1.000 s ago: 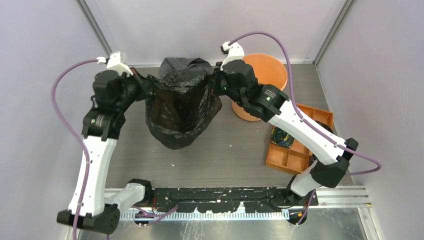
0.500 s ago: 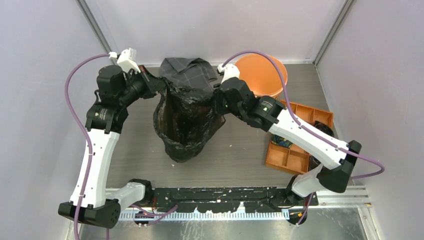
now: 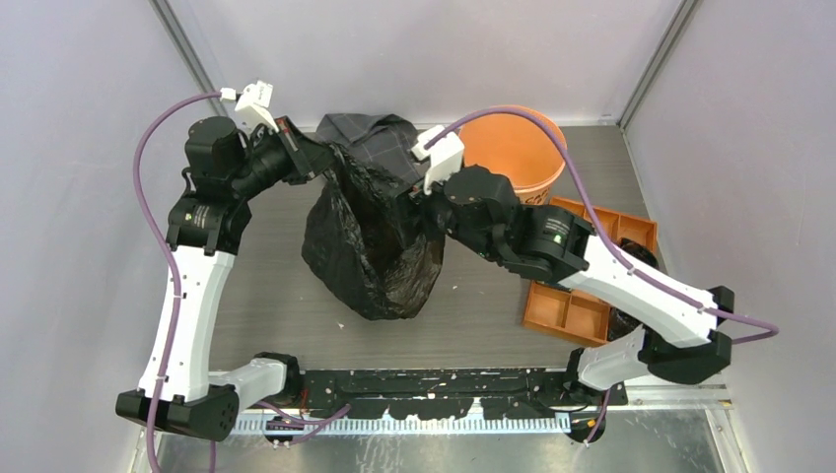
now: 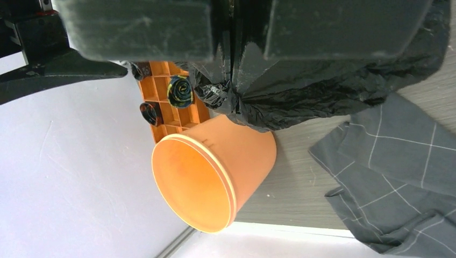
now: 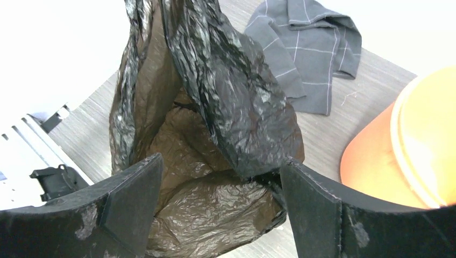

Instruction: Put the trash bags into the trash bin

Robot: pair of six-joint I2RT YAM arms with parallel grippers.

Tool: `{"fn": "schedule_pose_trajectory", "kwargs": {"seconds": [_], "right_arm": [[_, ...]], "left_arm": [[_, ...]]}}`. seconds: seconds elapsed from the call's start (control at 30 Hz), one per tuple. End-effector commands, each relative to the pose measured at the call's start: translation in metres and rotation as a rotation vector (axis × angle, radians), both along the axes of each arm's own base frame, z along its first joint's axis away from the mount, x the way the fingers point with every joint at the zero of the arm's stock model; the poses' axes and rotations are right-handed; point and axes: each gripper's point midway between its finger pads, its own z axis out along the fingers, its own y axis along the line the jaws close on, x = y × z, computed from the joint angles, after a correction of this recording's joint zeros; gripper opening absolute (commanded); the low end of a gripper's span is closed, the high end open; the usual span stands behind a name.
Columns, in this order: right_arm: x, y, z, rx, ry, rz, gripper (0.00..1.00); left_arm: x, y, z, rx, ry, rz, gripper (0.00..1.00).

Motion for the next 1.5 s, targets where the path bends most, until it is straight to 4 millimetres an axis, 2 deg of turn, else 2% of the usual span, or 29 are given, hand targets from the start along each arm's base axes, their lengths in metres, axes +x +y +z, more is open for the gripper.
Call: {"fn": "schedule_pose_trajectory", "kwargs": {"seconds": [0.0, 0.27, 0.4, 0.5, 0.6, 0.67, 0.73, 0.83, 0.9, 1.0, 1.2, 1.33, 1.47], "right_arm": [[0.012, 0.016, 0.002, -0.114, -0.072, -0.011, 0.84], [0.033, 0.046, -0.015, -0.189, -0.100, -0.027, 0.83], [0.051, 0.052, -0.013, -0.187, -0.123, -0.125, 0.75], [0.064, 0.045, -0.009, -0.148, -0.127, -0.209, 0.59], [0.073, 0.033, -0.001, -0.100, -0.118, -0.284, 0.25], [0.077, 0.026, 0.004, -0.067, -0.101, -0.326, 0.10], [0.078, 0.018, 0.008, -0.044, -0.082, -0.360, 0.03], [0.075, 0.015, 0.009, -0.024, -0.048, -0.373, 0.01], [0.072, 0.016, 0.007, -0.009, -0.026, -0.369, 0.01], [0.071, 0.019, 0.006, 0.012, -0.006, -0.367, 0.01], [0.074, 0.026, 0.007, 0.006, 0.000, -0.360, 0.01], [0.080, 0.028, 0.008, -0.027, -0.014, -0.374, 0.01], [0.090, 0.027, 0.012, -0.045, -0.026, -0.389, 0.01]], "left_arm": [[-0.014, -0.011, 0.024, -0.035, -0.073, -0.081, 0.00], [-0.022, -0.017, 0.027, -0.050, -0.081, -0.121, 0.01], [-0.023, -0.019, 0.025, -0.059, -0.078, -0.126, 0.00], [-0.020, -0.017, 0.022, -0.062, -0.072, -0.108, 0.01], [-0.014, -0.015, 0.016, -0.062, -0.054, -0.076, 0.03], [-0.008, -0.011, 0.013, -0.063, -0.048, -0.042, 0.15], [-0.004, -0.008, 0.003, -0.062, -0.028, 0.002, 0.39], [-0.010, -0.006, -0.011, -0.050, -0.013, 0.046, 0.64], [-0.019, -0.001, -0.022, 0.005, -0.011, 0.097, 0.73], [-0.040, 0.007, -0.039, 0.103, -0.020, 0.157, 0.80], [-0.064, 0.036, -0.086, 0.174, -0.005, 0.287, 0.82], [-0.070, 0.034, -0.125, 0.208, 0.072, 0.271, 0.82], [-0.077, 0.029, -0.146, 0.213, 0.105, 0.252, 0.82]]}}
